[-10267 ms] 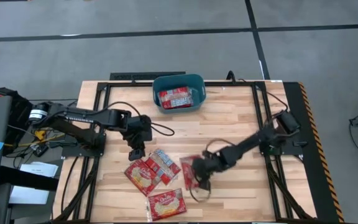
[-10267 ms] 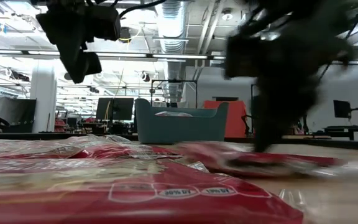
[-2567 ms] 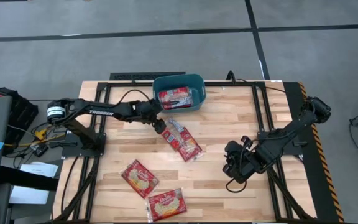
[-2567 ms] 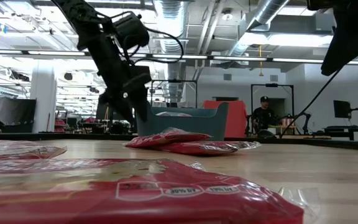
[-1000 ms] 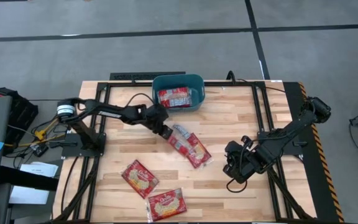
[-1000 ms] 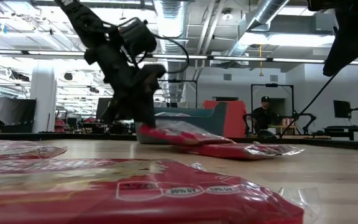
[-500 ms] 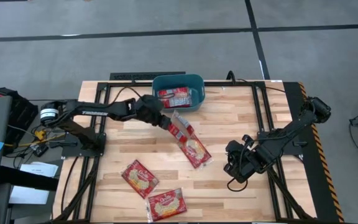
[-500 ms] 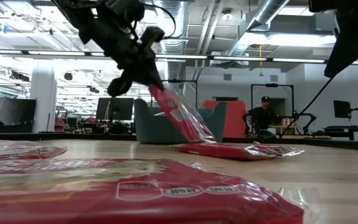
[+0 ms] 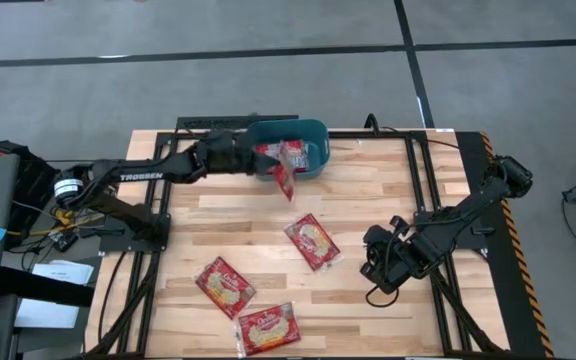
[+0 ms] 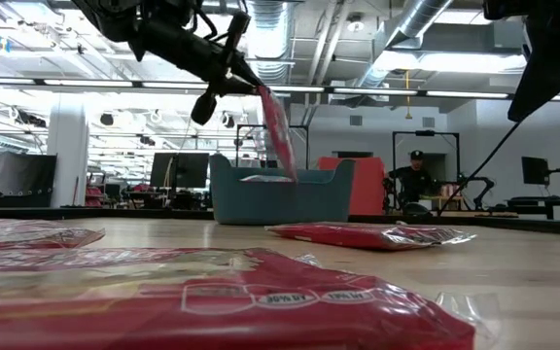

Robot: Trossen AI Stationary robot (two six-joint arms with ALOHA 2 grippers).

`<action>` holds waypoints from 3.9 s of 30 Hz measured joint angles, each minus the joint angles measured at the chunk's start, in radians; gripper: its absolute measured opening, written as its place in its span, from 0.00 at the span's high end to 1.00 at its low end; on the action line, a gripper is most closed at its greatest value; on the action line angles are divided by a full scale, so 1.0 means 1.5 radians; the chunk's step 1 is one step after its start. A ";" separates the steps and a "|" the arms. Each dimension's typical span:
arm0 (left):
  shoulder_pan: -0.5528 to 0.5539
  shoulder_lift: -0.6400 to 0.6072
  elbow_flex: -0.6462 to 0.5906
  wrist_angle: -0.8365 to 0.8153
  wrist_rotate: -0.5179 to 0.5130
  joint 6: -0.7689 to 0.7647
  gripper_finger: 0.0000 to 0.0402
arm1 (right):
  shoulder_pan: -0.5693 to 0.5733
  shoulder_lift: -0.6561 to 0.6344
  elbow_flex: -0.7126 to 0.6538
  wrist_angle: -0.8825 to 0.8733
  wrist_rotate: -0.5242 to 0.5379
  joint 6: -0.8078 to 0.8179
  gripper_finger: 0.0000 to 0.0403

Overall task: Sort popcorn bags into baskets
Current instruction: Put the red popcorn bag into the blue bin, then adjust the blue bin

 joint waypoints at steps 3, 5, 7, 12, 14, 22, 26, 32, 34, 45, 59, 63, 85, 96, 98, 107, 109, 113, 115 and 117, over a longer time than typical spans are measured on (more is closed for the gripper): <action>0.029 0.000 0.000 0.035 -0.002 -0.003 1.00 | 0.000 0.000 0.000 -0.007 0.000 0.000 0.71; 0.050 0.000 0.000 0.055 0.004 -0.004 1.00 | 0.000 0.000 0.000 -0.008 0.000 0.000 0.71; 0.068 0.000 0.011 0.063 0.007 0.002 1.00 | 0.000 0.000 0.000 -0.010 0.000 0.000 0.71; 0.096 0.001 0.043 0.061 0.000 0.029 1.00 | 0.000 0.000 0.000 -0.015 0.000 0.000 0.71; 0.100 0.008 0.058 0.064 0.001 0.030 1.00 | 0.000 0.000 0.000 -0.019 0.000 0.000 0.71; 0.094 0.088 0.140 0.060 0.044 0.034 1.00 | -0.012 0.000 0.000 -0.034 0.000 0.000 0.71; 0.089 0.120 0.182 0.063 0.058 0.073 1.00 | -0.022 0.000 0.000 -0.039 0.000 0.000 0.71; 0.095 0.130 0.188 -0.032 0.026 0.174 1.00 | -0.022 0.000 0.000 -0.038 0.000 0.000 0.71; 0.095 0.130 0.188 -0.106 -0.008 0.215 1.00 | -0.022 0.000 0.000 -0.039 0.000 -0.001 0.71; 0.102 0.151 0.187 -0.313 -0.131 0.241 1.00 | -0.022 0.000 0.000 -0.040 0.002 -0.002 0.71; 0.103 0.151 0.187 -0.431 -0.194 0.260 0.87 | -0.022 0.000 0.000 -0.040 0.024 -0.001 0.70; 0.103 0.151 0.187 -0.410 -0.173 0.269 0.70 | -0.022 0.000 0.000 -0.040 0.029 -0.001 0.70; 0.018 0.259 0.203 -0.292 -0.013 0.497 0.97 | -0.022 0.000 0.000 -0.040 0.033 -0.011 0.70; 0.021 0.293 0.214 -0.326 -0.191 0.641 1.00 | -0.022 0.000 0.000 -0.040 0.028 -0.011 0.71; 0.021 0.293 0.214 -0.317 -0.246 0.653 1.00 | -0.024 0.000 0.000 -0.040 0.028 -0.012 0.71; 0.035 0.286 0.215 -0.283 -0.244 0.578 1.00 | -0.051 0.000 0.000 -0.040 0.023 -0.014 0.71; 0.030 0.270 0.214 -0.290 -0.217 0.565 1.00 | -0.053 0.000 0.000 -0.040 0.022 -0.013 0.71; 0.004 0.242 0.215 -0.256 -0.172 0.593 1.00 | -0.052 0.000 0.000 -0.041 0.022 -0.014 0.71; -0.011 0.241 0.215 -0.225 -0.152 0.647 1.00 | -0.052 0.000 0.000 -0.041 0.023 -0.015 0.71; -0.025 0.253 0.216 -0.218 -0.155 0.699 1.00 | -0.052 0.000 0.000 -0.041 0.028 -0.014 0.71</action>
